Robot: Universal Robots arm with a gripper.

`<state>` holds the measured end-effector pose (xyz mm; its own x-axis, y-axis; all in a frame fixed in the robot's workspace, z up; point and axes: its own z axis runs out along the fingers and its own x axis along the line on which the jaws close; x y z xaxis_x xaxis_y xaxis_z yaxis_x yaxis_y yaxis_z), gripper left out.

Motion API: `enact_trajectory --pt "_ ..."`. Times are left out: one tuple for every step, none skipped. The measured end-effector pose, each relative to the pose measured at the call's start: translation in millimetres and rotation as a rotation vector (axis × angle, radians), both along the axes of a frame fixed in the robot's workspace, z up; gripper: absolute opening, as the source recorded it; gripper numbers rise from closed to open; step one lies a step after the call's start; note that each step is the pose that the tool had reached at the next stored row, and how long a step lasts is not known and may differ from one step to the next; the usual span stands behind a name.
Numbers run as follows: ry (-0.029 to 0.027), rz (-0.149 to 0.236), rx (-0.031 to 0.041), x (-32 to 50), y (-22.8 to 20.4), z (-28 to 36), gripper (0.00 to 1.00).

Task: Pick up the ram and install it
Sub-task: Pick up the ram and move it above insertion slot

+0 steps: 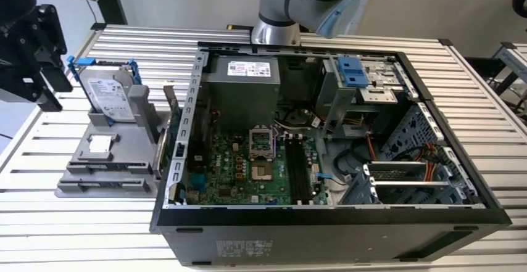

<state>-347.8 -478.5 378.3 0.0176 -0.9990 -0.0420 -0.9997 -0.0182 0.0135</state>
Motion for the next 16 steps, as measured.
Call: enact_trajectory --pt "0.0 0.0 0.0 0.0 0.0 -1.8 1.0" --pt "-0.0001 0.0 0.0 -0.1 0.0 -3.7 1.0" --pt "-0.0001 0.0 0.0 0.0 0.0 -5.5 1.0" --pt "0.0 0.0 0.0 0.0 0.0 -7.3 1.0" --pt "0.0 0.0 0.0 -0.1 0.0 -9.1 1.0" --pt "0.0 0.0 0.0 0.0 0.0 -10.5 1.0" --pt "0.0 -0.001 -0.001 0.0 0.0 -11.8 1.0" --pt "0.0003 0.0 -0.0047 0.0 0.1 -12.5 1.0" --pt "0.0004 -0.001 -0.0104 0.0 0.3 -13.2 1.0" --pt "0.0003 -0.001 -0.0154 0.0 0.3 -14.2 1.0" --pt "0.0003 0.0 -0.0191 0.0 0.3 -15.4 1.0" --pt "0.0003 0.0 -0.0201 0.1 0.3 -16.9 1.0" --pt "-0.0007 0.0 -0.0202 0.0 0.3 -18.2 1.0" --pt "-0.0012 -0.001 -0.0201 -0.1 0.3 -19.7 1.0" --pt "-0.0013 -0.001 -0.0201 -0.1 0.4 -21.2 1.0" --pt "-0.0014 -0.001 -0.0201 -0.1 0.4 -22.6 1.0"
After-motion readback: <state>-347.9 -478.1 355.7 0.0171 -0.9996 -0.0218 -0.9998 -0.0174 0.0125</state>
